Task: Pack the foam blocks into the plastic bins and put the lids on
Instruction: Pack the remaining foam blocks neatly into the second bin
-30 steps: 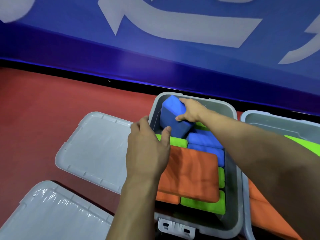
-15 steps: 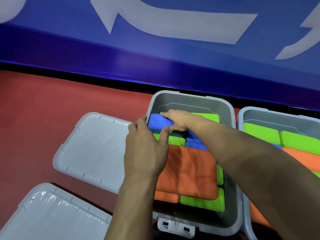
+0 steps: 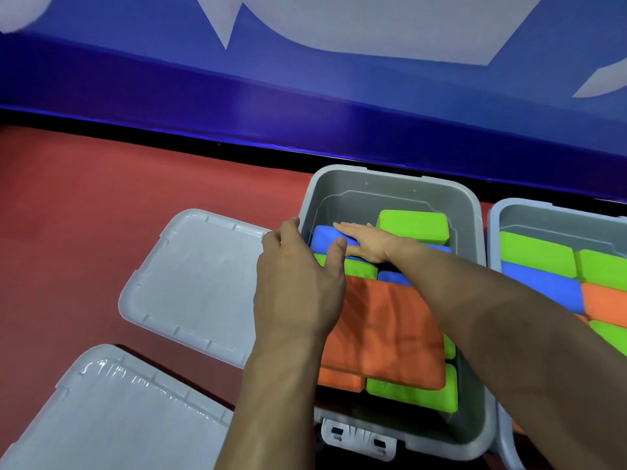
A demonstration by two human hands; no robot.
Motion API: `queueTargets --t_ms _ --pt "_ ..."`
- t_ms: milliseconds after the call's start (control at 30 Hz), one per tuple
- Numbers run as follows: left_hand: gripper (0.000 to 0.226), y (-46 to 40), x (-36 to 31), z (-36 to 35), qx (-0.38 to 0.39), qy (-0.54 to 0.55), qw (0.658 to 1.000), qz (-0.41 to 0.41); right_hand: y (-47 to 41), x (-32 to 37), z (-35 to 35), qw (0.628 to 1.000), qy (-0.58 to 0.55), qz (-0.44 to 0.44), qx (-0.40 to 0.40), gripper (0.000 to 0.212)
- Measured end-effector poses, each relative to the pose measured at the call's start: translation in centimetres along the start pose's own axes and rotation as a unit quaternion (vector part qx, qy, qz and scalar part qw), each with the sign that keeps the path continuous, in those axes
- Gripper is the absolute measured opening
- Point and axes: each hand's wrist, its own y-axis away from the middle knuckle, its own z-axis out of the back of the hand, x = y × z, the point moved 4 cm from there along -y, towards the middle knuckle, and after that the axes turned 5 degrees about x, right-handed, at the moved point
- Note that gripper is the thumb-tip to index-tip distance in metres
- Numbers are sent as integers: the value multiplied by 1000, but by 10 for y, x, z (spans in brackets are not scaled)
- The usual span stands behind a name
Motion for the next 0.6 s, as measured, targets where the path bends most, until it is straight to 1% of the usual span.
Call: queueTargets --t_ms 67,100,167,233,267,300,333,400,433,467,533,600 --pt "67 1 -2 1 0 -3 1000 -4 2 1 -4 1000 -5 -9 -8 70" --pt "67 2 -2 2 -1 -2 1000 -6 5 3 -4 999 -27 -10 -25 69" --pt "66 2 -2 4 -8 3 1000 -7 14 14 3 992 -96 11 -79 68" --pt "66 1 1 6 -14 3 1000 -4 29 33 11 981 -156 59 -97 66" --pt "66 1 2 7 -15 2 1000 -2 34 42 11 978 -170 89 -82 61" --pt "66 1 3 8 -15 0 1000 -1 42 52 8 978 -170 111 -45 57" --pt "66 1 2 9 -13 -2 1000 0 48 60 1 980 -161 119 -3 61" --pt "67 2 1 11 -11 -3 1000 0 59 64 -14 985 -126 101 57 80" --pt "67 2 0 12 -11 -2 1000 -1 62 60 -20 987 -117 84 71 81" --pt "67 2 0 12 -12 -2 1000 -2 66 56 -24 987 -124 75 75 77" --pt "66 2 0 13 -11 0 1000 2 73 50 -27 978 -181 69 77 69" --pt "65 3 0 13 -10 7 1000 5 80 49 -27 971 -215 73 74 67"
